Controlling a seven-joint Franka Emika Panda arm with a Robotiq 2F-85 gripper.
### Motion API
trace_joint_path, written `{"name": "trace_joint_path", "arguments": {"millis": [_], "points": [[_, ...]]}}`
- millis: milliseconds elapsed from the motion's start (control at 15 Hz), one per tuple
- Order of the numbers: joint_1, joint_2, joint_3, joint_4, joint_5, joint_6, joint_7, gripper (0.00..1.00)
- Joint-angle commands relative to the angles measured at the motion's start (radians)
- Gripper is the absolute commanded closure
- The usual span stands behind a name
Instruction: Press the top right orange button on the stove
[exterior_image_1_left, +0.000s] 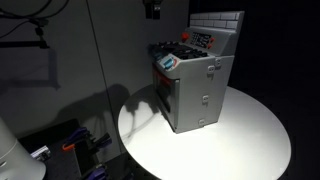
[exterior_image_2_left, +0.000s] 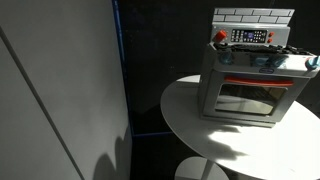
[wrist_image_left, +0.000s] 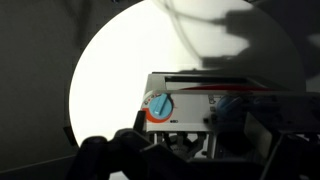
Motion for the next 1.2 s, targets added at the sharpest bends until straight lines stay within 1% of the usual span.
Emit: {"name": "trace_joint_path", "arguments": {"millis": [0, 333, 667, 1000, 1133], "points": [[-0.020, 0.043, 0.015, 0.045, -0.037, 0.037, 0.025, 0.00], [-0.031, 0.111, 0.009, 0.105, -0.076, 0.088, 0.066, 0.00], [-0.033, 0.194, 0.010, 0.182, -0.153, 0.141, 0.183, 0.00], [-0.021, 0.271, 0.003, 0.231, -0.221, 0.171, 0.293, 0.00], [-0.018, 0.295, -0.002, 0.248, -0.236, 0.172, 0.317, 0.00]]}}
